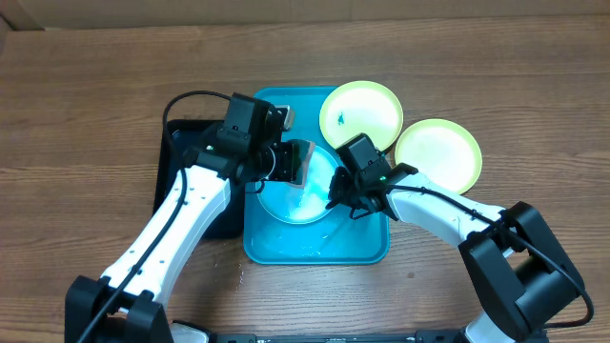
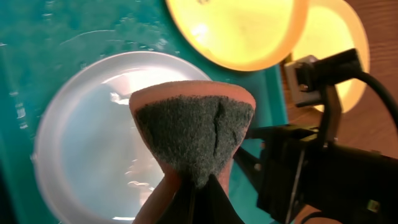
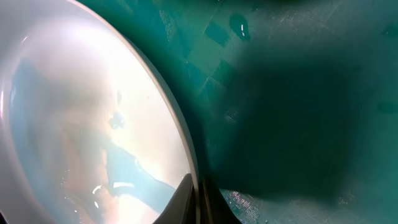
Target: Clean dirty plates on tray and stack at the side
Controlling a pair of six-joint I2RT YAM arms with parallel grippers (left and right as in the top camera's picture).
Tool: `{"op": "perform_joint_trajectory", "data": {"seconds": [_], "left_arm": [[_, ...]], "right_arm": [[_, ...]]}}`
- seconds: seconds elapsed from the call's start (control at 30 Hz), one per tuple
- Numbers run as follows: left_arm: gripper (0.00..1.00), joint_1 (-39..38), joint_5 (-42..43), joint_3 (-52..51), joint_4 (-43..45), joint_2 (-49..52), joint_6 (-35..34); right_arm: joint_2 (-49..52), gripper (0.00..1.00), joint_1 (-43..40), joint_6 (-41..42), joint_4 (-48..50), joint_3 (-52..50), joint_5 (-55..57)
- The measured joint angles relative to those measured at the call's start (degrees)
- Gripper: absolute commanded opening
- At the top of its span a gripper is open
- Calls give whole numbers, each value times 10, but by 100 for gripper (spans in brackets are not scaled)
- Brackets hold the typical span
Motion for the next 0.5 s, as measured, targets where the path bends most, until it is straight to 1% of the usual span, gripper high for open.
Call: {"op": "perform_joint_trajectory", "data": {"seconds": [0.27, 0.5], "left_arm": [[4, 0, -67, 2, -30, -1, -6], [4, 0, -88, 2, -32, 1, -6]], "right_arm": [[0, 4, 0, 0, 0, 0, 0], [0, 4, 0, 0, 0, 0, 0]]}}
